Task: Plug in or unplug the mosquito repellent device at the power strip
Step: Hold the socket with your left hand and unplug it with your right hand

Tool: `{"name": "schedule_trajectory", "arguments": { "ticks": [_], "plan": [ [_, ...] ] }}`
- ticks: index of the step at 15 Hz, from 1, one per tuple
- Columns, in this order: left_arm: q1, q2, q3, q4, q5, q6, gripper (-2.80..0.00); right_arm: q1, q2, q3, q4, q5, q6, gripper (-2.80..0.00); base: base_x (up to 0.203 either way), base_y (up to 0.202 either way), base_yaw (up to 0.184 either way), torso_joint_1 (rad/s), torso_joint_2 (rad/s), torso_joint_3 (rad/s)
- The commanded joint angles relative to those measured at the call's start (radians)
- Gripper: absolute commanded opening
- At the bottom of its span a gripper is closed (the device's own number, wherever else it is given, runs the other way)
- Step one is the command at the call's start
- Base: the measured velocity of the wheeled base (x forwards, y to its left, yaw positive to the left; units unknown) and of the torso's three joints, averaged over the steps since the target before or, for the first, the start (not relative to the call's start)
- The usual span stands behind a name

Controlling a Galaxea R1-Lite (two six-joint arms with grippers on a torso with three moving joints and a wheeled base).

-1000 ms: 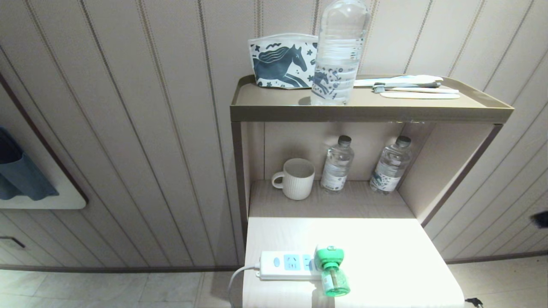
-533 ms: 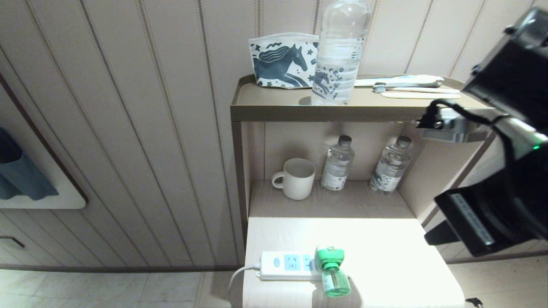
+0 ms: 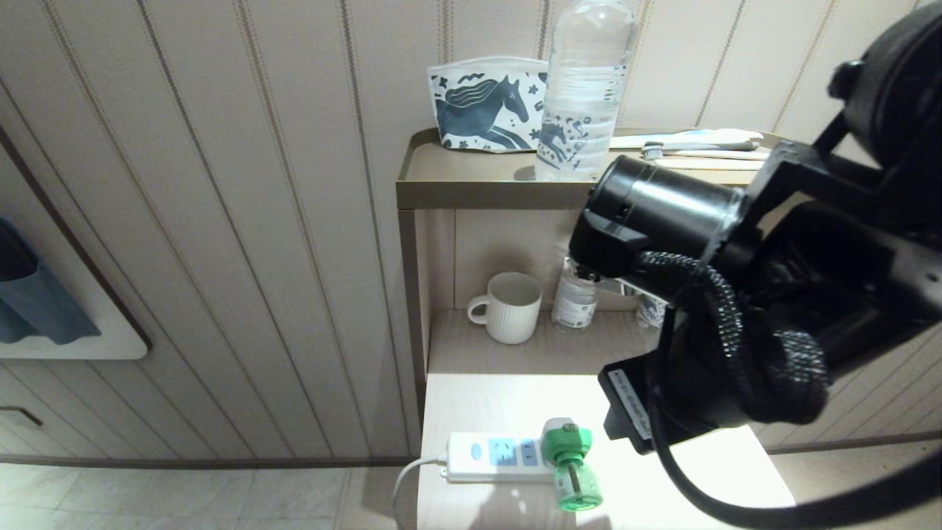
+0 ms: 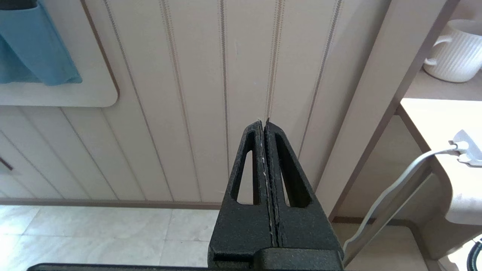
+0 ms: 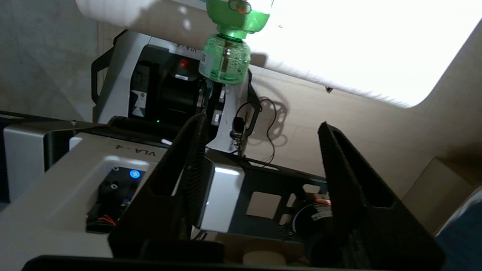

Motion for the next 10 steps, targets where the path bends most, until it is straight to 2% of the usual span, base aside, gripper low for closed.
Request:
{"name": "schedule_trajectory", "arguments": {
  "ticks": [1,2,5,6,10],
  "plan": [
    [0.0,0.001,0.0,-0.001,0.0,0.0,-2.8,-0.004,0.078,-0.013,-0.003,0.022,0.049,0.0,0.0,0.0,0.0,0.0,0.0,0.0],
    [0.001,0.001,0.0,-0.001,0.0,0.0,-2.8,-0.01,0.097,-0.017,-0.02,0.063,0.075,0.0,0.0,0.0,0.0,0.0,0.0,0.0],
    [0.001,0.0,0.0,0.0,0.0,-0.002,-2.8,-0.084,0.124,-0.018,-0.074,0.247,0.08,0.0,0.0,0.0,0.0,0.0,0.0,0.0],
    [0.001,0.001,0.0,-0.001,0.0,-0.002,-2.8,-0.109,0.137,-0.012,-0.096,0.275,0.079,0.0,0.0,0.0,0.0,0.0,0.0,0.0],
    [0.0,0.001,0.0,0.002,0.0,-0.002,-2.8,-0.159,0.171,-0.002,-0.113,0.271,0.072,0.0,0.0,0.0,0.0,0.0,0.0,0.0]
  ]
}}
